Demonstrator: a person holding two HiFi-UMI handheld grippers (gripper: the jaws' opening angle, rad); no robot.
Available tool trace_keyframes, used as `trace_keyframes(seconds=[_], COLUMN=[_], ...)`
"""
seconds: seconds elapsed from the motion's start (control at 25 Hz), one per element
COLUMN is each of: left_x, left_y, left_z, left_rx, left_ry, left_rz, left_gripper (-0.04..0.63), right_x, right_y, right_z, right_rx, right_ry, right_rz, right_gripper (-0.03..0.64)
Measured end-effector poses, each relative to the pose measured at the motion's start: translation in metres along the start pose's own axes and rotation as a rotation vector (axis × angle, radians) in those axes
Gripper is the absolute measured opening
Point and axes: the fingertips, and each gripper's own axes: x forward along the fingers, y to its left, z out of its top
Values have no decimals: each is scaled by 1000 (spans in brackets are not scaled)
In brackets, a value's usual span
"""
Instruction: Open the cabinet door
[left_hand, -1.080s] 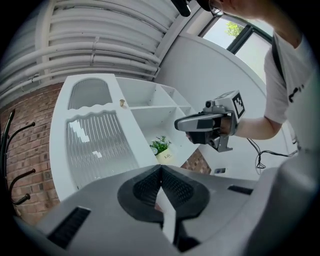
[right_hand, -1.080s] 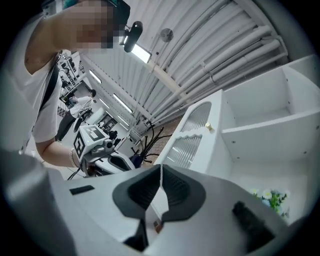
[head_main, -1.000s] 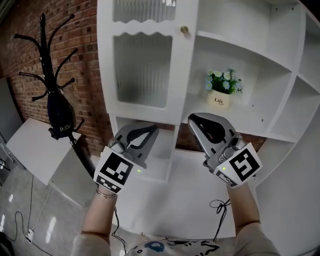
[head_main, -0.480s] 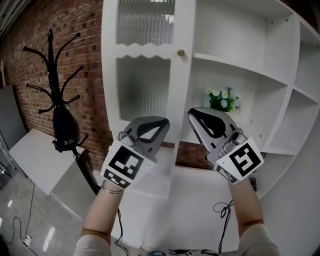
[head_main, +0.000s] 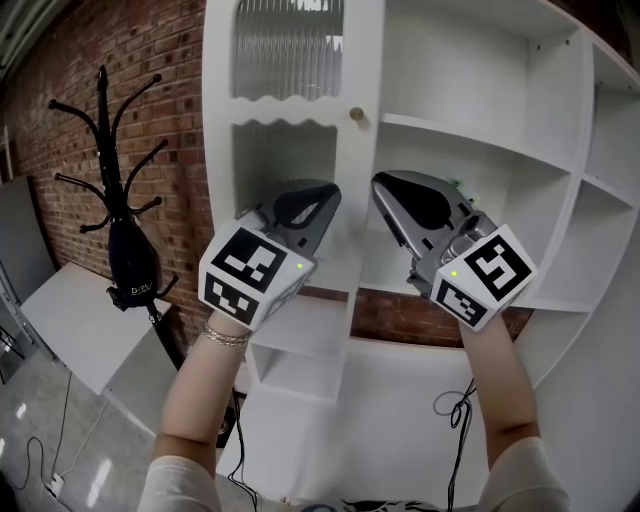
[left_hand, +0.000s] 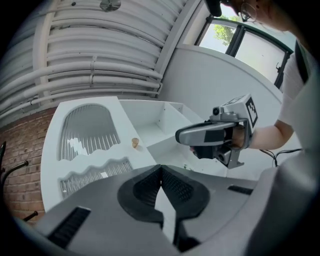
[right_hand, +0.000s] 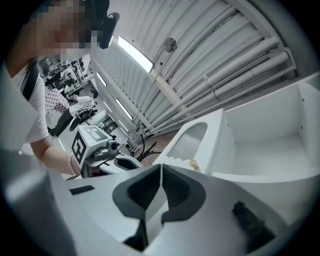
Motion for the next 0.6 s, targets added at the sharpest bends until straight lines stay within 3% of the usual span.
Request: trace_keyframes(seconds=[0.24,0.6], left_x=[10,34], left_y=[23,54], left_z=[10,15], left_rx=[56,124], left_ry=[26,76], left_rz=[38,100], left_gripper=[15,15], right_x=[11,27], right_y=[-18,-50], right_z=[7,-7], right_rx=[-34,-91], right_ry=[19,143], right_rz=[-33,-91], right_gripper=[29,29])
